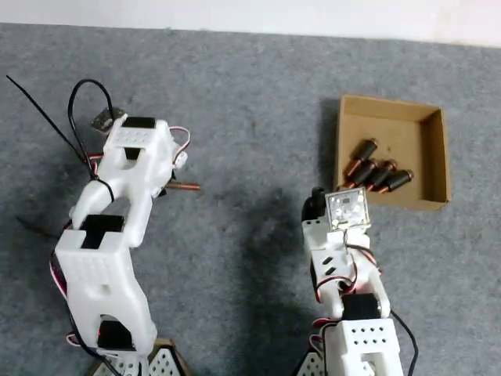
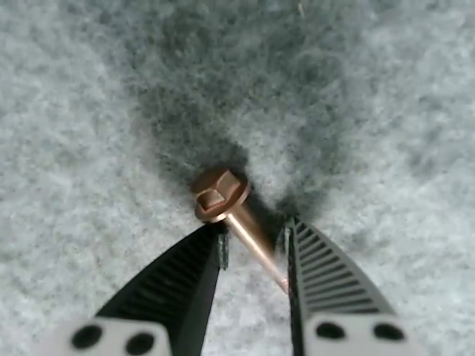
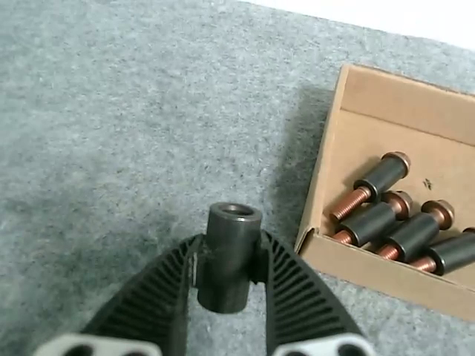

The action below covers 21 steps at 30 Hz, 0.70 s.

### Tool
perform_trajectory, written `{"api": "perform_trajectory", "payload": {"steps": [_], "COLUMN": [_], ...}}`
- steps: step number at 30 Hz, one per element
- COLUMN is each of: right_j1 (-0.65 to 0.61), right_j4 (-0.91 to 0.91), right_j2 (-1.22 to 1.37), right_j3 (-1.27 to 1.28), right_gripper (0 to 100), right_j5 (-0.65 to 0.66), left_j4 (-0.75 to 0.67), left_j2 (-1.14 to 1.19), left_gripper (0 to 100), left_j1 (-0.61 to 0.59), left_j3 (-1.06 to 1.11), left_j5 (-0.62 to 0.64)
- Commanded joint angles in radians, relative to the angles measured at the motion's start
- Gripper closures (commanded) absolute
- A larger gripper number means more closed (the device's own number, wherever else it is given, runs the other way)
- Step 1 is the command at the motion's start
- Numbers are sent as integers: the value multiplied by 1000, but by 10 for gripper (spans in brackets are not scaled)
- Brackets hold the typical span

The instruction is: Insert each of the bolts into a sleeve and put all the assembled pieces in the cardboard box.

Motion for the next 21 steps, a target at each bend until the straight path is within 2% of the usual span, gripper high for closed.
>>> {"api": "perform_trajectory", "payload": {"steps": [1,4,9,14,21], "right_j1": [4,4,4,4,4], "right_j4": [-25,-25,-25,-25,-25], "right_j2": [-18,-18,-18,-18,-18], "right_j3": [-2,-2,-2,-2,-2], "right_gripper": [989,989,989,989,989], "right_j5": [8,8,8,8,8], "left_j4": [-23,-25,-26,-32,133], "left_j2": [-2,-1,-2,-44,-343], "left_gripper": [883,995,994,996,996], "left_j1": [-12,-13,-10,-18,-28], "left_j3": [7,8,-4,-70,-79], "left_j5": [8,8,-9,-163,-290]}}
